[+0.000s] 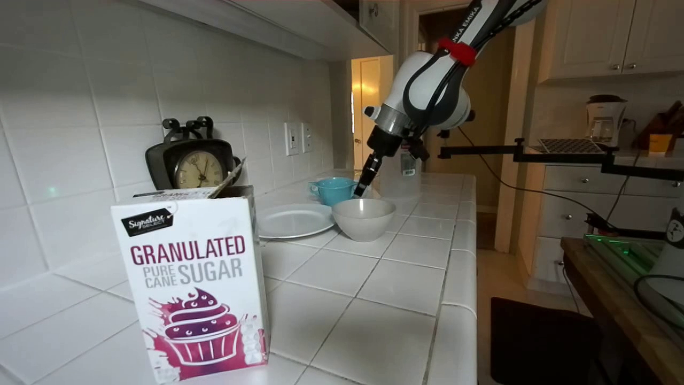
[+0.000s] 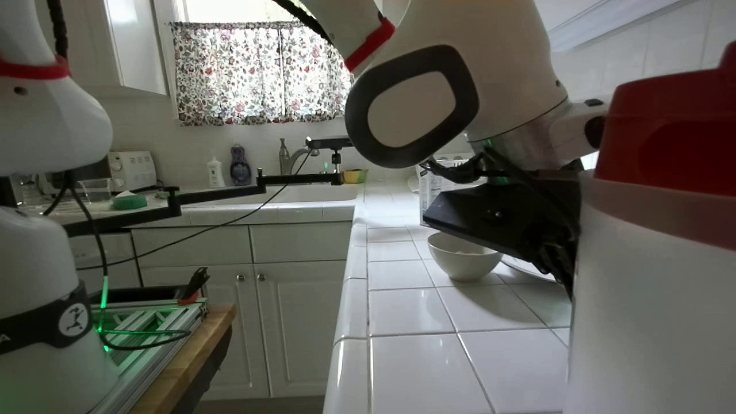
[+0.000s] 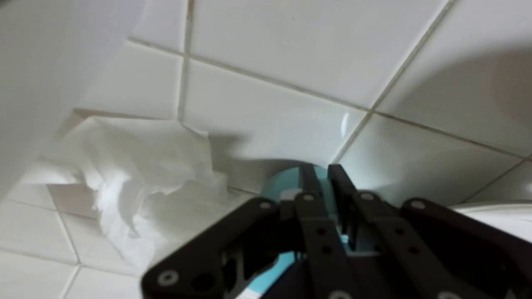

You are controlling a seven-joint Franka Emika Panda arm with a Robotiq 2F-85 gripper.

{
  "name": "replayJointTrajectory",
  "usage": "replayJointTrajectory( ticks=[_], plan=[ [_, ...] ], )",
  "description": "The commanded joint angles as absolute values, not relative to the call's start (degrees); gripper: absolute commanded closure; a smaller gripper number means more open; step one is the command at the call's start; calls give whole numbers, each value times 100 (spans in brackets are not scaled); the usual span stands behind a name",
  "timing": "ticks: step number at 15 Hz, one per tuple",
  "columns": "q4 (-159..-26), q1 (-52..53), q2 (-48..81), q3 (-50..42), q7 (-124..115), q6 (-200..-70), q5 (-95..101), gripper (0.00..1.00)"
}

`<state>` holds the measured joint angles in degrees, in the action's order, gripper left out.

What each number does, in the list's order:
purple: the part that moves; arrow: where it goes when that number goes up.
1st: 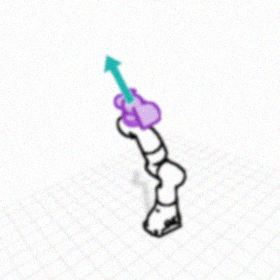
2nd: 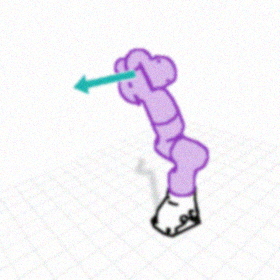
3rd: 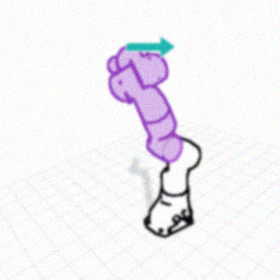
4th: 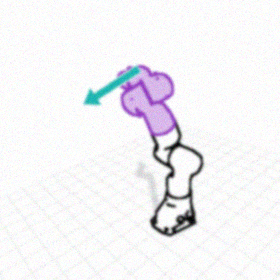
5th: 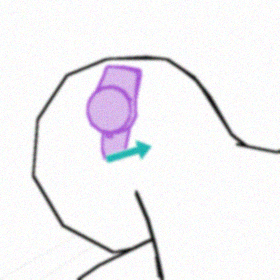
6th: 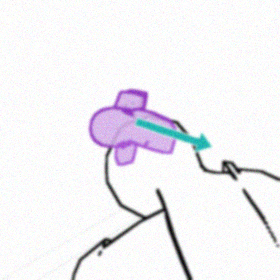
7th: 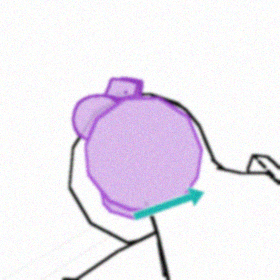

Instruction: Move the cup and bowl

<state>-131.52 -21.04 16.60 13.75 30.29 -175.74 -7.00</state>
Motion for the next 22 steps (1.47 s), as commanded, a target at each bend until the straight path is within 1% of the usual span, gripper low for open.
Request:
replayJointTrajectory(
  ticks=[1, 6, 11, 15, 19, 22],
  plan=[
    [-13567, -2083, 1041, 1318, 3000, -17551, -675, 97],
    [-14085, -2202, 210, 1934, 3370, -17360, -1234, 97],
    [-14467, -1774, -504, 2358, 3778, -17313, -2078, 97],
    [-14568, -1161, -942, 2311, 4260, -17122, -2730, 97],
    [-14615, -388, -1165, 2058, 5296, -16806, -3694, 97],
    [-14752, -79, -1301, 1923, 5877, -16505, -4090, 97]
  ],
)
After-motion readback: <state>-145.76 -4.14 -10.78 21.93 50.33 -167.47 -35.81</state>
